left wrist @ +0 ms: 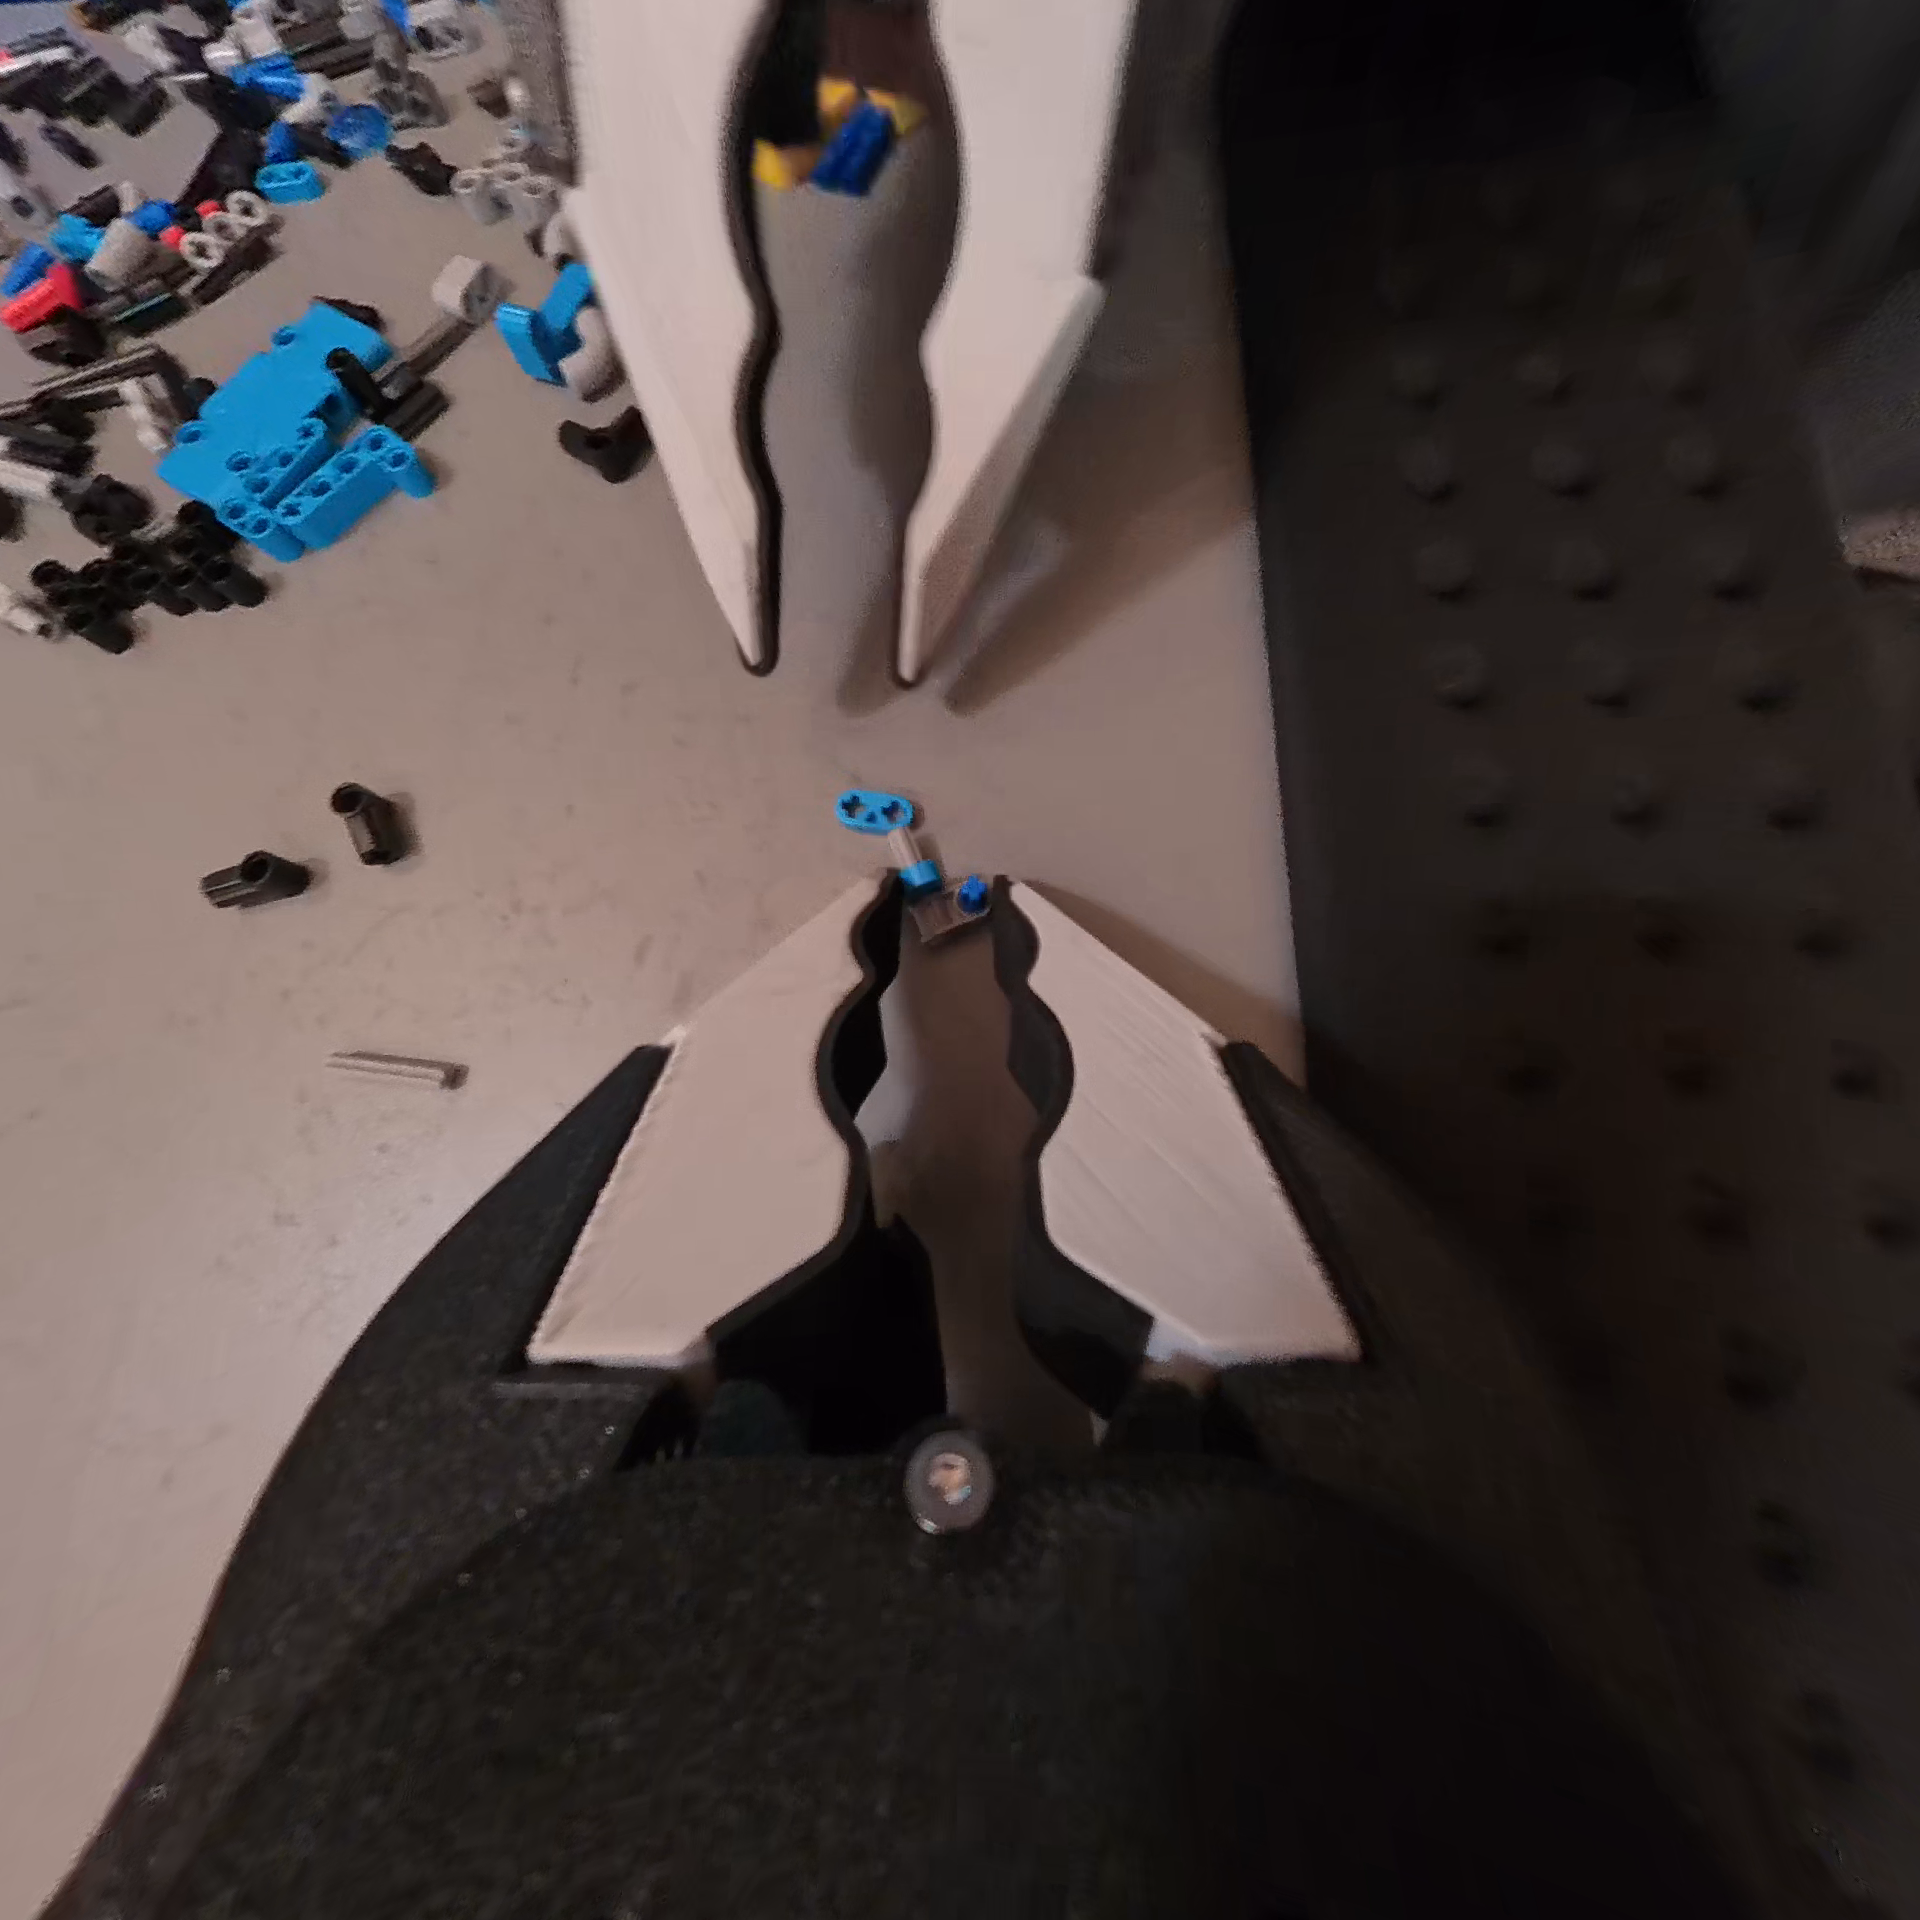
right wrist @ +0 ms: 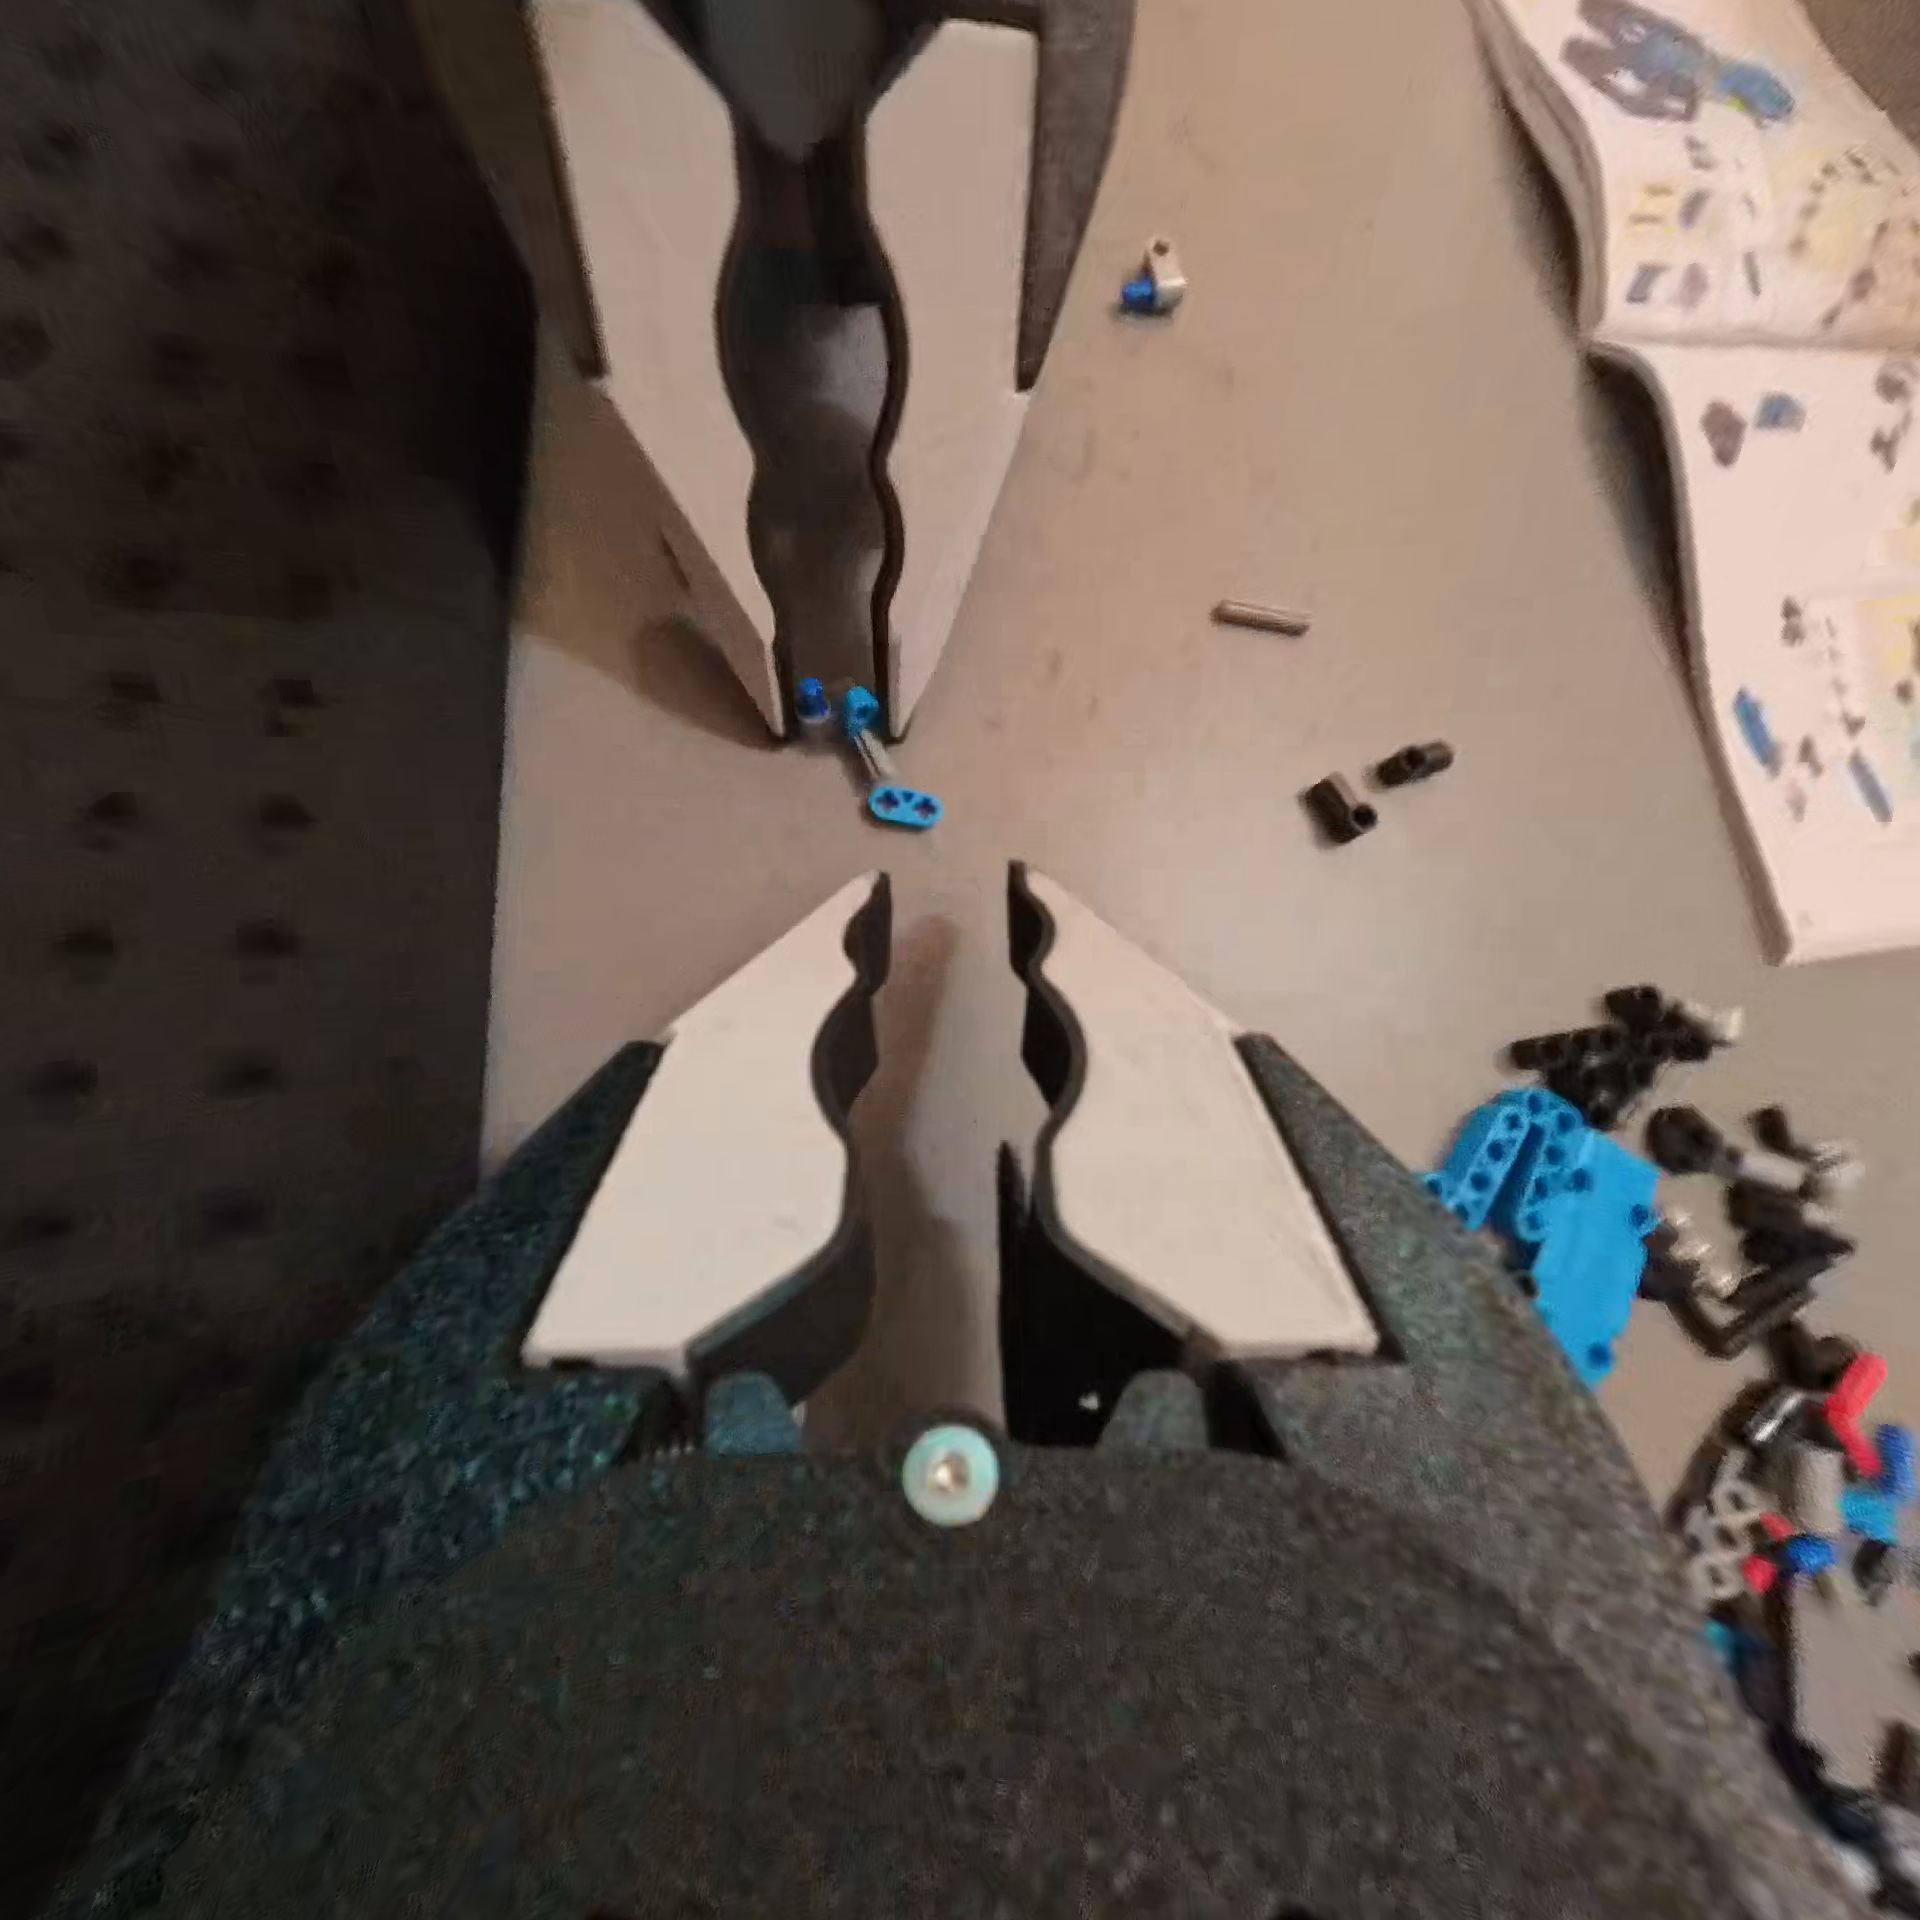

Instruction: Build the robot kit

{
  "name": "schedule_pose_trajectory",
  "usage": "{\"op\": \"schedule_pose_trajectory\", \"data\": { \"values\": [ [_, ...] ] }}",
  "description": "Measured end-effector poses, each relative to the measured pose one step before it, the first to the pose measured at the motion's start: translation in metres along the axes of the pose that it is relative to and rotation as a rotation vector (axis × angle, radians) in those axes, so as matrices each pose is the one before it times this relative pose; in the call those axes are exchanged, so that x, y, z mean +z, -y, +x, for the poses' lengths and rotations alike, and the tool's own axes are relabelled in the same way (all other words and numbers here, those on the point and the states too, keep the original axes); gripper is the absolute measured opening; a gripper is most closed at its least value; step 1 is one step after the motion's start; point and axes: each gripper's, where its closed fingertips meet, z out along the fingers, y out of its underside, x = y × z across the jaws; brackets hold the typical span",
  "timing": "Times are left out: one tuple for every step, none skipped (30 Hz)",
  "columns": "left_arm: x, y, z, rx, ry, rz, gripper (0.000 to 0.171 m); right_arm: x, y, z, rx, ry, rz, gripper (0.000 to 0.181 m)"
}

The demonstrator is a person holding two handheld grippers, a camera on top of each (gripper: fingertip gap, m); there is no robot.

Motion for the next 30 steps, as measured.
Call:
{"op": "schedule_pose_trajectory", "data": {
  "values": [
    [-0.00194,-0.00159,0.00261,0.0151,-0.0215,0.00177,0.016,0.00028,0.00107,0.00058,-0.0768,0.0335,-0.0311,0.018],
    [-0.00139,-0.00103,0.00359,0.0055,-0.0261,0.00259,0.016,0.00219,0.00278,0.00175,-0.0522,0.0432,-0.0169,0.019],
    [-0.00074,-0.00070,0.00329,0.0006,-0.0233,0.00088,0.016,0.00340,0.00352,-0.00064,-0.0261,0.0685,-0.0069,0.022],
    [-0.00048,-0.00044,0.00107,0.0014,-0.0066,-0.00014,0.016,0.00356,0.00431,-0.00162,-0.0065,0.0789,0.0103,0.024],
    [-0.00017,-0.00016,0.00015,0.0010,-0.0010,-0.00017,0.016,0.00311,0.00268,-0.00218,0.0060,0.0800,0.0133,0.025],
    [-0.00008,-0.00022,-0.00001,-0.0003,-0.0006,-0.00011,0.016,0.00314,-0.00031,-0.00242,0.0107,0.0745,0.0042,0.026],
    [-0.00028,-0.00025,0.00004,0.0000,-0.0012,0.00012,0.016,0.00296,-0.00251,0.00146,0.0086,0.0424,-0.0061,0.026],
    [-0.00040,-0.00048,-0.00011,-0.0003,-0.0017,0.00037,0.016,0.00270,-0.00311,0.00449,0.0035,0.0142,-0.0059,0.026],
    [-0.00045,-0.00041,-0.00041,-0.0031,-0.0017,0.00010,0.016,0.00265,-0.00158,0.00003,0.0015,0.0264,0.0066,0.026],
    [-0.00030,-0.00043,-0.00063,-0.0056,-0.0016,-0.00011,0.016,0.00230,-0.00005,-0.00151,0.0076,0.0208,0.0163,0.025],
    [-0.00044,-0.00041,-0.00076,-0.0055,-0.0015,-0.00014,0.016,0.00066,0.00167,-0.00050,-0.0034,0.0002,0.0251,0.021],
    [-0.00032,-0.00043,-0.00051,-0.0034,-0.0015,-0.00008,0.016,0.00053,-0.00045,-0.00022,-0.0069,-0.0153,0.0103,0.021],
    [-0.00026,-0.00024,-0.00045,-0.0020,-0.0010,-0.00016,0.017,-0.00032,-0.00099,0.00027,-0.0184,-0.0253,0.0016,0.020],
    [-0.00006,-0.00019,-0.00015,-0.0018,-0.0010,-0.00009,0.017,-0.00022,-0.00029,-0.00102,-0.0198,-0.0201,-0.0006,0.018],
    [0.00007,0.00005,-0.00010,-0.0018,-0.0012,-0.00034,0.017,0.00023,0.00015,-0.00306,-0.0158,-0.0063,-0.0065,0.013],
    [0.00010,0.00010,-0.00025,-0.0025,-0.0004,-0.00003,0.017,0.00026,0.00057,0.00001,-0.0118,-0.0258,-0.0089,0.013],
    [0.00007,0.00010,-0.00105,-0.0054,0.0032,0.00014,0.017,-0.00010,-0.00011,0.00006,-0.0162,-0.0234,-0.0119,0.013],
    [0.00002,0.00006,-0.00168,-0.0075,0.0072,0.00020,0.017,-0.00033,-0.00018,0.00009,-0.0041,-0.0191,-0.0128,0.012],
    [-0.00011,-0.00004,-0.00157,-0.0074,0.0054,0.00032,0.017,-0.00013,-0.00018,-0.00056,0.0083,-0.0144,-0.0116,0.006],
    [-0.00033,-0.00011,-0.00161,-0.0055,0.0061,0.00033,0.016,0.00003,0.00093,0.00042,0.0149,-0.0223,-0.0008,0.006],
    [-0.00039,-0.00032,-0.00133,-0.0014,0.0061,0.00020,0.016,-0.00040,0.00187,0.00120,0.0171,-0.0277,0.0081,0.006],
    [-0.00020,-0.00017,-0.00054,0.0005,0.0026,0.00011,0.016,-0.00144,0.00393,0.00139,0.0250,-0.0261,0.0233,0.006],
    [-0.00002,-0.00003,0.00005,0.0012,0.0004,-0.00007,0.016,-0.00160,0.00509,-0.00071,0.0320,-0.0095,0.0323,0.005],
    [-0.00003,-0.00003,0.00003,0.0017,0.0011,0.00002,0.016,-0.00111,0.00373,0.00100,0.0328,-0.0195,0.0234,0.006],
    [0.00006,0.00007,0.00004,0.0011,0.0007,0.00014,0.016,-0.00029,0.00199,0.00060,0.0260,-0.0175,0.0122,0.006],
    [0.00002,0.00004,-0.00003,0.0009,0.0005,0.00039,0.016,0.00040,0.00329,-0.00327,0.0195,0.0056,0.0228,0.006],
    [-0.00006,0.00011,0.00012,0.0016,0.0005,0.00046,0.016,0.00155,0.00314,-0.00299,0.0168,0.0041,0.0249,0.006],
    [0.00007,0.00008,0.00007,0.0013,0.0003,0.00025,0.016,0.00301,-0.00036,0.00025,0.0137,-0.0120,0.0073,0.006],
    [-0.00007,-0.00005,0.00009,0.0004,-0.0002,0.00017,0.016,0.00398,-0.00582,0.00103,0.0051,-0.0138,-0.0229,0.006],
    [-0.00012,-0.00008,0.00004,-0.0008,-0.0008,0.00028,0.016,0.00315,-0.00540,0.00100,-0.0038,-0.0127,-0.0191,0.006]
  ]
}}
